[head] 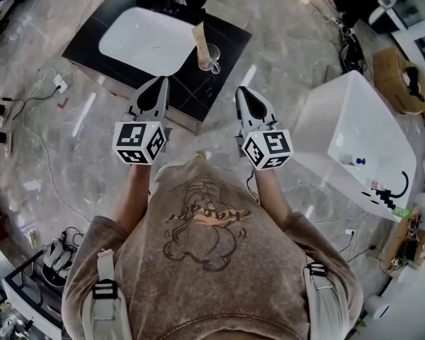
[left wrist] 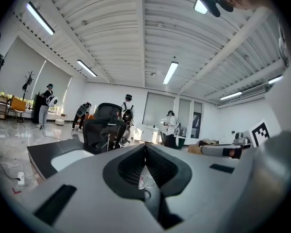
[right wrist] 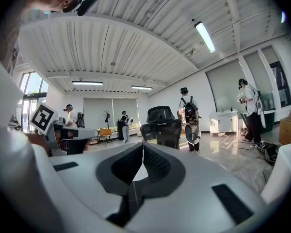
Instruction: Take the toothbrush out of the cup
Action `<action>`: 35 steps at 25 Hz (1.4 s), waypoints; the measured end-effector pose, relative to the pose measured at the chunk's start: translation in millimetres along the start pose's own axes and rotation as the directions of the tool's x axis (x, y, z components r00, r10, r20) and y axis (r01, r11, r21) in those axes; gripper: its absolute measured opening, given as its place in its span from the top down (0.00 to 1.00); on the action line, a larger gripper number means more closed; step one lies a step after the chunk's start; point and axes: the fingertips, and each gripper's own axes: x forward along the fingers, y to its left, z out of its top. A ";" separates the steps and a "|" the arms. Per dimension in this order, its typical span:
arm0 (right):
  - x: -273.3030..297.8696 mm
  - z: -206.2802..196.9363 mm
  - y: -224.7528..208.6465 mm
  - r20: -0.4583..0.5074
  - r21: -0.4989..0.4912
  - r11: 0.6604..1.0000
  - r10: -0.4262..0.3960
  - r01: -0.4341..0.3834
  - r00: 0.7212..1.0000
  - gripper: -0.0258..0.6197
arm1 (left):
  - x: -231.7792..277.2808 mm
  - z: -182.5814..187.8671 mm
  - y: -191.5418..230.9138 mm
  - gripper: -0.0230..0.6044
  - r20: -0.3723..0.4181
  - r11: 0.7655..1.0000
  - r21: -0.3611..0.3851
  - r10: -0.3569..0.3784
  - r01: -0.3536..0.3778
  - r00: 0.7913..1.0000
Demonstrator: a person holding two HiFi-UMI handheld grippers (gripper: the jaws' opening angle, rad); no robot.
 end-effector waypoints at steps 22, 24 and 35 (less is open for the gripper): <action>80.7 5.7 -26.0 0.038 0.032 0.999 -0.031 0.030 0.999 0.93 | 73.7 9.1 39.9 0.94 -0.036 0.998 -0.010 -0.068 0.068 0.997; 83.4 5.3 -24.4 0.034 0.030 0.999 -0.030 0.029 0.999 0.93 | 76.1 10.0 40.0 0.94 -0.039 0.997 -0.013 -0.081 0.080 0.996; 105.7 2.3 -12.7 0.014 0.033 0.999 0.029 -0.029 0.999 0.62 | 87.4 12.4 39.9 0.94 -0.049 0.990 -0.024 -0.138 0.137 0.989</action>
